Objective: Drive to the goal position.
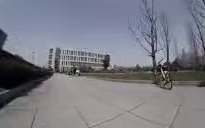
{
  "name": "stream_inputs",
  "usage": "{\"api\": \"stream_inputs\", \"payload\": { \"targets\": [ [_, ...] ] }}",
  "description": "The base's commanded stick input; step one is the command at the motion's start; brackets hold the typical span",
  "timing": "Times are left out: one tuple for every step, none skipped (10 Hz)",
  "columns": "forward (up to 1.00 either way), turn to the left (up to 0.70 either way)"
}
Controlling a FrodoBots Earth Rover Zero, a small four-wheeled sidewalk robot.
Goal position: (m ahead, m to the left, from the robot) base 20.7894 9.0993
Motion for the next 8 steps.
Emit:
{"api": "stream_inputs", "payload": {
  "targets": [
    [0.70,0.35],
    [0.70,0.22],
    [0.70,0.00],
    [0.70,0.00],
    [0.70,0.00],
    [0.70,0.00],
    [0.70,0.00],
    [0.70,0.00]
  ]
}}
